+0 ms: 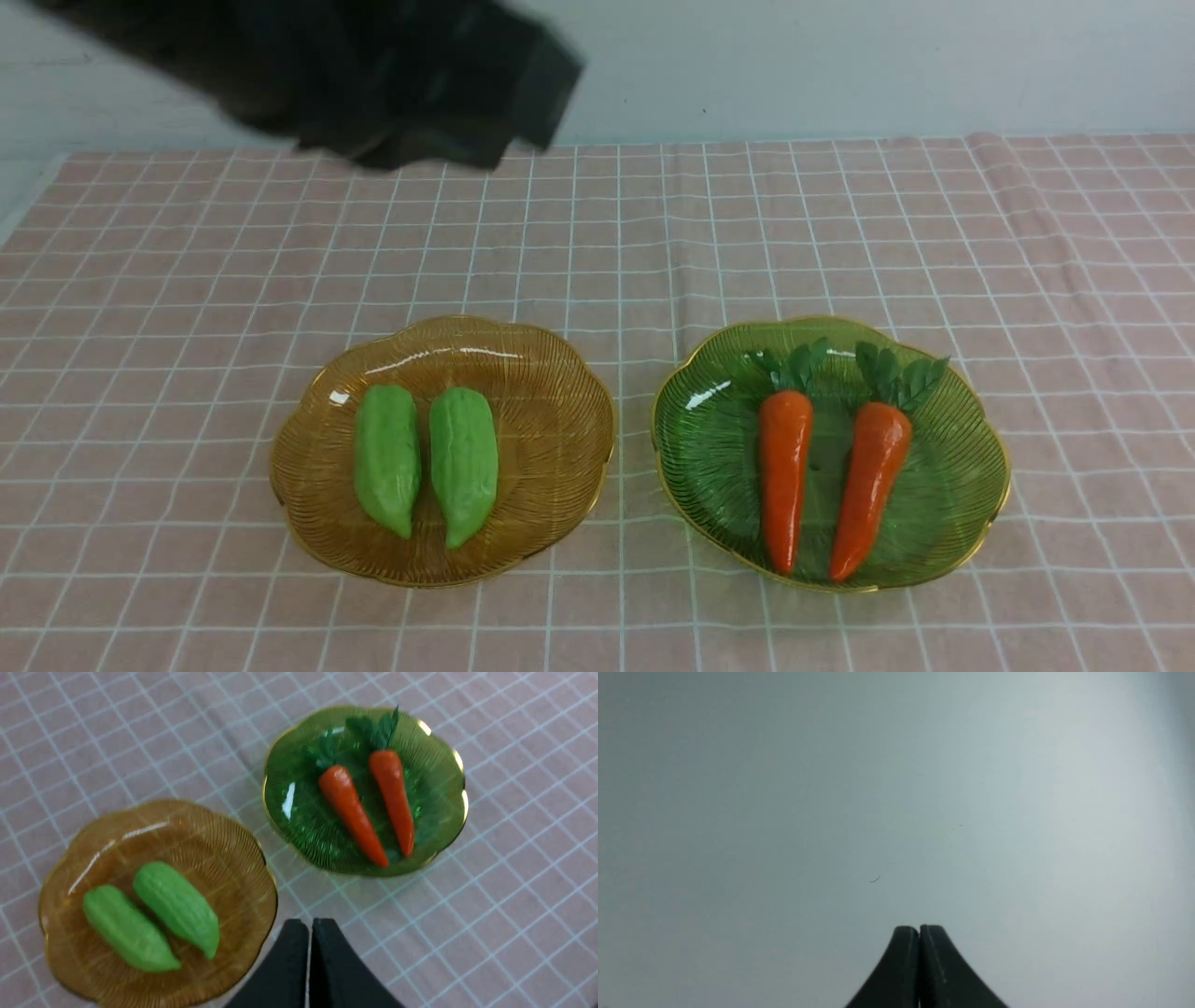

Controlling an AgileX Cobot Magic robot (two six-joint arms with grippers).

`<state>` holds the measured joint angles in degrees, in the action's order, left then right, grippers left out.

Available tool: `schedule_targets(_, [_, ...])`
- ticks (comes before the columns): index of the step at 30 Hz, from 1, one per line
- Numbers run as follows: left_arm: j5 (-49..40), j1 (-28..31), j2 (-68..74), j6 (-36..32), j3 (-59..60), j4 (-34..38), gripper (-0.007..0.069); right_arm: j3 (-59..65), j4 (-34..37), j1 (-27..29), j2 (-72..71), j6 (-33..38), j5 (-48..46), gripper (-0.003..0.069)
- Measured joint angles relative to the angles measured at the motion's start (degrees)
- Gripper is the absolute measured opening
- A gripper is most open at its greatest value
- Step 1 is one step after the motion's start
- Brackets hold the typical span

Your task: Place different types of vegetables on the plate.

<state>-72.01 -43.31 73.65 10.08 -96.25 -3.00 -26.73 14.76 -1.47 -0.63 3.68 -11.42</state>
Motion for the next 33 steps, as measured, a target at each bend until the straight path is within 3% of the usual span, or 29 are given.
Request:
schedule_targets(5, [6.8, 0.0, -20.0, 1.0, 22.9, -0.4, -0.0003, 0.0, 0.0, 0.0, 0.0, 0.0, -0.1, -0.0015])
schedule_targets(9, [20.4, -0.1, -42.2, 3.2, 43.3, -0.5, -0.0003, 0.0, 0.0, 0.0, 0.0, 0.0, -0.1, -0.0015])
schedule_targets(16, [40.8, -0.1, -72.3, 3.4, 62.1, -1.4, -0.0003, 0.1, 0.0, 0.1, 0.0, 0.0, -0.2, -0.0015])
schedule_targets(22, [51.1, -0.1, -73.4, 1.7, 64.8, -4.4, -0.0003, 0.1, 0.1, 0.0, 0.0, 0.0, -0.2, -0.0015])
schedule_targets(33, [53.2, -0.1, -71.7, 1.2, 65.2, -6.1, -0.0003, 0.3, 0.1, 0.0, 0.0, 0.0, -1.8, -0.0015])
